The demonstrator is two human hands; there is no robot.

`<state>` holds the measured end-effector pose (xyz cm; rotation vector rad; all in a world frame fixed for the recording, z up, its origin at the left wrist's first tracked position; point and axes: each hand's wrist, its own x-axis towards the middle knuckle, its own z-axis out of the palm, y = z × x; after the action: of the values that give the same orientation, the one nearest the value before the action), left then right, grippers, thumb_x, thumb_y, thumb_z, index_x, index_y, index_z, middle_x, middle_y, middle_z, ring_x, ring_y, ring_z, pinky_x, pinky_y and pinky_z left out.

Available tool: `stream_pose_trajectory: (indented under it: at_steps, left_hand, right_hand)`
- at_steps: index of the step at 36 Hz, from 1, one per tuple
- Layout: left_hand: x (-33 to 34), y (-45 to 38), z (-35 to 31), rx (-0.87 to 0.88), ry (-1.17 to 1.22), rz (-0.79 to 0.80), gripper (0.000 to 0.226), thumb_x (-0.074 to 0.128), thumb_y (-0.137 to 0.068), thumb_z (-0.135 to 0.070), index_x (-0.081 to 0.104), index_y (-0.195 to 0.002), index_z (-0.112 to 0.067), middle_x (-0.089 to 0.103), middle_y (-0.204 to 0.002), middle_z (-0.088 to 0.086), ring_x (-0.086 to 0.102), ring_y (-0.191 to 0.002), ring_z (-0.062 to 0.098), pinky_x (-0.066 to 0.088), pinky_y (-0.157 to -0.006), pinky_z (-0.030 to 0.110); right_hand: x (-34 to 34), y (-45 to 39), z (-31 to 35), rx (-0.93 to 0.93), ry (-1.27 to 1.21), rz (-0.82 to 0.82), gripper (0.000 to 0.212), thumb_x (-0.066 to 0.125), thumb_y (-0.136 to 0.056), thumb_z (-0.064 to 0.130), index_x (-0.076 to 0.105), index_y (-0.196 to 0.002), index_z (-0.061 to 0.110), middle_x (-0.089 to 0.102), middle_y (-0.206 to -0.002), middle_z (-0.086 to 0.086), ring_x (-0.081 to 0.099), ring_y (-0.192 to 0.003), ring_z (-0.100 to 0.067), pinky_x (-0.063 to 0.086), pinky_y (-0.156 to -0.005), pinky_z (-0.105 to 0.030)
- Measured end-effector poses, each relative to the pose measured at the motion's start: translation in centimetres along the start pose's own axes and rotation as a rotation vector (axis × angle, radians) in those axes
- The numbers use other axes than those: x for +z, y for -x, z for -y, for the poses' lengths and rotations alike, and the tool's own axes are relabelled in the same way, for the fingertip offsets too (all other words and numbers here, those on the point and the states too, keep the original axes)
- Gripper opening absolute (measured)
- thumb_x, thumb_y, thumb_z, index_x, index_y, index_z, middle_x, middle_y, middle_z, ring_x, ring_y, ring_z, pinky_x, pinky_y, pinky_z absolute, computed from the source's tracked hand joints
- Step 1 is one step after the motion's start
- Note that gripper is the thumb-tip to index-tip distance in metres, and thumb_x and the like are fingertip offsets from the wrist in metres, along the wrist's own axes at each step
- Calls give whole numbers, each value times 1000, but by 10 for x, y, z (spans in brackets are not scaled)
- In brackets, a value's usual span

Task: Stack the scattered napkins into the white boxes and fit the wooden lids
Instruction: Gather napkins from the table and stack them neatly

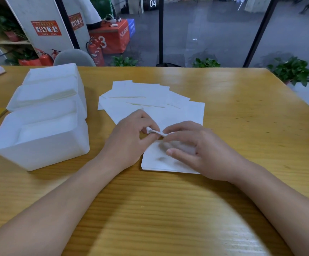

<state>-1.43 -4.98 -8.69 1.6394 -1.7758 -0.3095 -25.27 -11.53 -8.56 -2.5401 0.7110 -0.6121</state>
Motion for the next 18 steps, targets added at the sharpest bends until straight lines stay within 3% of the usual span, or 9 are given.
stream_pose_trajectory:
  at_steps: [3, 7, 9, 13, 18]
  left_hand:
    - [-2, -2, -1, -2, 43, -47, 11, 75, -100, -22, 75, -94, -31, 68, -100, -14, 66, -98, 10, 54, -77, 27]
    - [-6, -3, -3, -78, 147, -67, 11, 71, -104, -24, 72, -94, -27, 70, -93, -17, 68, -91, 5, 47, -70, 12]
    - [-6, -3, -2, -69, 152, -61, 12, 70, -106, -28, 73, -94, -28, 71, -93, -17, 67, -93, 6, 47, -69, 15]
    - [-6, -2, -2, -24, 183, -114, 14, 68, -108, -32, 78, -97, -32, 75, -99, -16, 66, -94, 14, 50, -73, 29]
    - [-11, -4, -5, -15, 351, -210, 13, 70, -107, -29, 79, -97, -27, 76, -93, -12, 61, -78, 12, 49, -69, 35]
  right_hand:
    - [-5, 2, -10, 18, 52, -17, 21, 70, -103, 44, 79, -118, 34, 63, -140, 15, 55, -134, -3, 44, -112, -26]
    - [-15, 5, -16, 93, 39, -63, 30, 72, -101, 43, 78, -127, 28, 67, -132, 13, 60, -124, -2, 42, -91, -7]
    - [-17, 6, -16, 91, 4, -128, 27, 73, -101, 40, 79, -123, 26, 69, -127, 16, 63, -120, -2, 48, -88, -14]
    - [-19, 6, -14, 48, -33, -311, 12, 75, -102, 23, 82, -111, 21, 76, -114, 13, 71, -107, -9, 55, -88, -39]
    - [-25, 7, -9, 60, -145, -435, 14, 74, -103, 15, 82, -112, 21, 78, -104, 10, 73, -95, -16, 57, -78, -46]
